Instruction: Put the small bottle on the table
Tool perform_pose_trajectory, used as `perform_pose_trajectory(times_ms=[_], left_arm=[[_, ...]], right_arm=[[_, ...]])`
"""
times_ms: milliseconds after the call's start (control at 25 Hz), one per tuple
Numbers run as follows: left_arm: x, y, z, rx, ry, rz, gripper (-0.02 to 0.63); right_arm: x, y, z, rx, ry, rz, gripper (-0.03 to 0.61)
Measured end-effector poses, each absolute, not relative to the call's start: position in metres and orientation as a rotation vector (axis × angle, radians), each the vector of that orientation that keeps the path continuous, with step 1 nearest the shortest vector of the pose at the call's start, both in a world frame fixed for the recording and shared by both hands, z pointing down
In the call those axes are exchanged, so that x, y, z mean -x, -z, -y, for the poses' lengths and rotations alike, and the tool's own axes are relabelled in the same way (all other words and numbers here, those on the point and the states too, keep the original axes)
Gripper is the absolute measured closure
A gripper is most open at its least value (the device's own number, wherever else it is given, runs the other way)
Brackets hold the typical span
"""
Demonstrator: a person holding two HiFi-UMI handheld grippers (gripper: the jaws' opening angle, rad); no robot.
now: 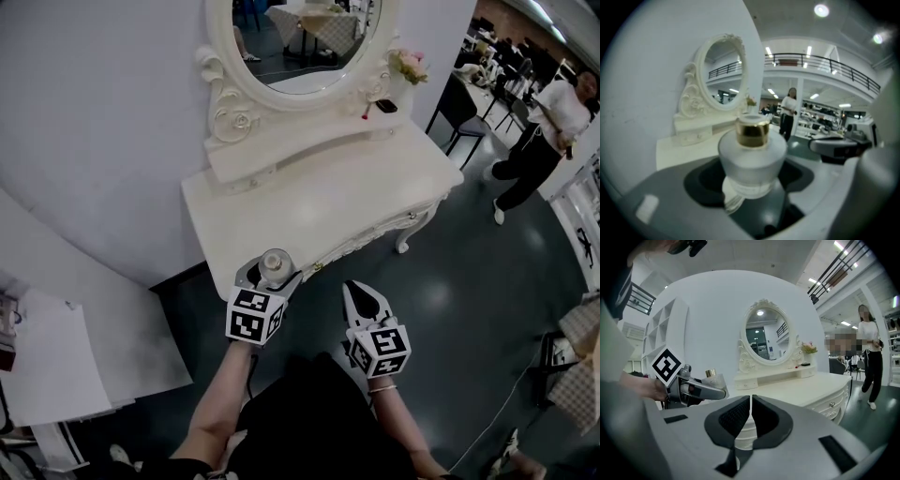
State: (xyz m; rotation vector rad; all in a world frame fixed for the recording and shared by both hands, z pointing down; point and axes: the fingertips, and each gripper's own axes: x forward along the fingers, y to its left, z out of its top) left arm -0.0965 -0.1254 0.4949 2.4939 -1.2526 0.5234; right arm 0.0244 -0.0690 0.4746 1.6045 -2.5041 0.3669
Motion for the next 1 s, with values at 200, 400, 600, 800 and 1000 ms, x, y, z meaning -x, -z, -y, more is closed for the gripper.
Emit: perform_pose_trajectory(times_ms=[200,400,600,800,1000], left_arm=[[0.092,-0.5,0.153,-2.487,-0.547,1.256,0.282],[0.084,-0.506,0.187,-2.473,-0.556,1.276,0.282],[0.071,-0.511,0.224,-2.464,-0.557,1.278,0.282],[0.057,-0.519,0.26,-2.453,-0.567,1.282,0.282],[0.044,-0.526,0.295,-2.44,-0.579,1.284,0.282]], right_arm=[[-0.033,-0.47,0.092,-1.622,-0.352,2.508,0.574],[-0.043,-0.47,0.124,-1.624,-0.335,2.519,0.574],[-0.054,-0.471,0.16,-1.611,-0.341,2.523,0.574],[-0.066,-0.477,0.19,-1.584,-0.36,2.52,0.574],[-0.078,-0.483,0.217,-1.578,-0.383,2.507,0.574]])
